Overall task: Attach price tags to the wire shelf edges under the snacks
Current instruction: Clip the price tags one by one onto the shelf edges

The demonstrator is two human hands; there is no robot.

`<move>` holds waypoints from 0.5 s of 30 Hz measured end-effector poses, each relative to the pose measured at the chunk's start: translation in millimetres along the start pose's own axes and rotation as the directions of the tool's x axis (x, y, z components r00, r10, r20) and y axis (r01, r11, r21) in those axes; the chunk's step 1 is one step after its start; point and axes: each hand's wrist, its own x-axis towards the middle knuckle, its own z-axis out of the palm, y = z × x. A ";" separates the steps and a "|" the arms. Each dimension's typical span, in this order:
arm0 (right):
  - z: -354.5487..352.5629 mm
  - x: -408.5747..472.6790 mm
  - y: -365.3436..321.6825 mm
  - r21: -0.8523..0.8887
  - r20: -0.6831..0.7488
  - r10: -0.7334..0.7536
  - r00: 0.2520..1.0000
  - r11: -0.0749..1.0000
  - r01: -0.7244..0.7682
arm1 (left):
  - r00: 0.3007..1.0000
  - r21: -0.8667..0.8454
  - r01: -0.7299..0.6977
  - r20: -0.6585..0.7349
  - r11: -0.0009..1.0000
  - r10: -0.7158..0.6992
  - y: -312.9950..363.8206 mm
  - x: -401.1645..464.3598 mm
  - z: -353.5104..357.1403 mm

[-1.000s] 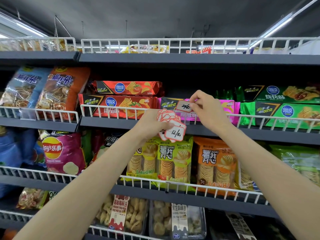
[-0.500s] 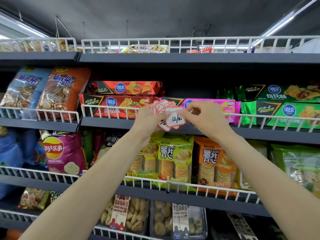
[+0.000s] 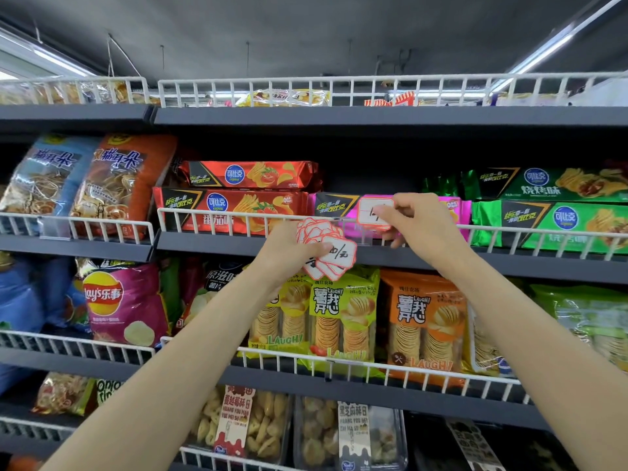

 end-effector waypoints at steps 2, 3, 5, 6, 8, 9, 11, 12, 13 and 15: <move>0.8 -0.3 -2.1 0.023 0.063 0.005 0.998 1.000 -0.007 | 0.996 -0.035 0.019 0.086 0.999 -0.016 -0.2 -1.2 -0.5; 1.9 -0.8 -3.3 0.019 0.107 0.002 0.994 1.000 -0.004 | 0.992 -0.086 0.034 0.125 0.996 -0.024 0.3 -2.0 -0.5; 4.7 -1.9 -5.0 0.057 0.190 0.003 0.982 0.998 -0.015 | 0.985 -0.202 0.067 0.172 0.977 -0.032 1.2 -3.2 -0.9; 5.7 -2.8 -5.0 0.078 0.226 0.013 0.974 0.996 -0.031 | 0.982 -0.233 0.078 0.184 0.969 -0.035 1.4 -3.8 -1.3; 6.9 -4.8 -5.1 0.043 0.278 0.034 0.960 0.998 -0.047 | 0.977 -0.235 0.102 0.207 0.967 -0.053 1.2 -4.9 -2.4; 7.2 -6.0 -5.3 0.010 0.293 0.041 0.955 0.999 -0.046 | 0.973 -0.219 0.116 0.220 0.969 -0.067 1.3 -5.7 -2.7; 9.1 -8.1 -6.0 -0.025 0.323 0.048 0.945 0.999 -0.042 | 0.966 -0.190 0.144 0.240 0.971 -0.096 0.8 -6.4 -3.4; 10.2 -9.5 -7.2 -0.014 0.339 0.047 0.940 0.999 -0.045 | 0.964 -0.178 0.151 0.243 0.972 -0.105 0.6 -6.1 -3.6; 11.4 -10.2 -8.1 0.009 0.360 0.044 0.932 0.999 -0.051 | 0.965 -0.168 0.153 0.238 0.974 -0.111 0.5 -5.9 -3.8; 12.7 -11.7 -9.8 0.024 0.404 0.036 0.914 0.998 -0.050 | 0.973 -0.147 0.143 0.203 0.979 -0.111 0.3 -5.4 -3.4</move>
